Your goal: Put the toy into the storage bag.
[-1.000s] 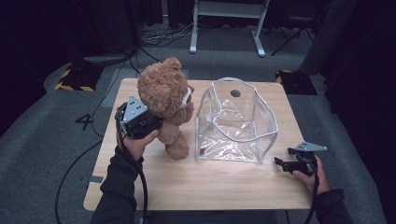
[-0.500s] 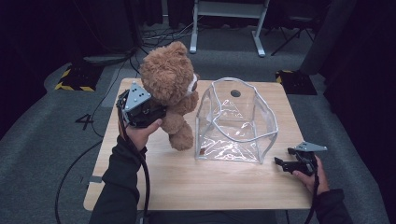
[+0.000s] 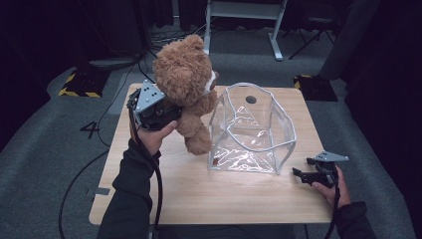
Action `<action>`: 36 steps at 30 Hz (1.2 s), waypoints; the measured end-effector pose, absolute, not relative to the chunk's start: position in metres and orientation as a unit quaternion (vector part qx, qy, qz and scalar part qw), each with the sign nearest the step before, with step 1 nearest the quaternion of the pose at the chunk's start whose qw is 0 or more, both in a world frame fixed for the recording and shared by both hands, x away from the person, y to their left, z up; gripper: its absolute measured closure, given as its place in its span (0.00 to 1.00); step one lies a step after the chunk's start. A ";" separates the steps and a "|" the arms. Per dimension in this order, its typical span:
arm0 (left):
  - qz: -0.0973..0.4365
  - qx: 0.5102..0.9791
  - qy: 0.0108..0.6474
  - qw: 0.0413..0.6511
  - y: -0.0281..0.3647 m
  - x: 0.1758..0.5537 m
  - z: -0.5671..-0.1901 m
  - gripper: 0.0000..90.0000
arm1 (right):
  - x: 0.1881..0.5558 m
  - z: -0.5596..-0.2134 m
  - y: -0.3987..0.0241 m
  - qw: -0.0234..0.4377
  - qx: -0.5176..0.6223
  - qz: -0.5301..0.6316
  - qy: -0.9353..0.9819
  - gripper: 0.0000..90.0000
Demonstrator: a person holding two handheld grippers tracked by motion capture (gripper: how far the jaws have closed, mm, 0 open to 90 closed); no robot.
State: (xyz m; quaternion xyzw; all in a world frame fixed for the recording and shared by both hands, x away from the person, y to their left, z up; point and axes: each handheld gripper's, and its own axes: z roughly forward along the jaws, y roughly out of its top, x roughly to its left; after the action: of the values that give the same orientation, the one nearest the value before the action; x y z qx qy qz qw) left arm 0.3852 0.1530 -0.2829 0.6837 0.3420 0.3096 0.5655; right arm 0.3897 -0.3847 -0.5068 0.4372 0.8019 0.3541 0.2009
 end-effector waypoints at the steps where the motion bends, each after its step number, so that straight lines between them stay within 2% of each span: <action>1: 0.310 0.683 0.341 0.567 0.152 0.385 -0.282 0.58 | 0.390 -0.507 -0.385 0.201 0.437 0.354 0.802 0.21; 25: 0.314 0.680 0.307 0.587 0.128 0.387 -0.249 0.58 | 0.390 -0.507 -0.385 0.201 0.438 0.354 0.802 0.21; 36: 0.303 0.681 0.291 0.600 0.102 0.393 -0.241 0.58 | 0.390 -0.507 -0.385 0.200 0.437 0.354 0.802 0.21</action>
State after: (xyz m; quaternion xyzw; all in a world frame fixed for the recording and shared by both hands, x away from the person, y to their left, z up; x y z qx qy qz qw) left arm 0.3928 0.1024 -0.2411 0.6812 0.2909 0.3027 0.5998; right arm 0.3896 -0.3847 -0.5068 0.4369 0.8023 0.3544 0.1997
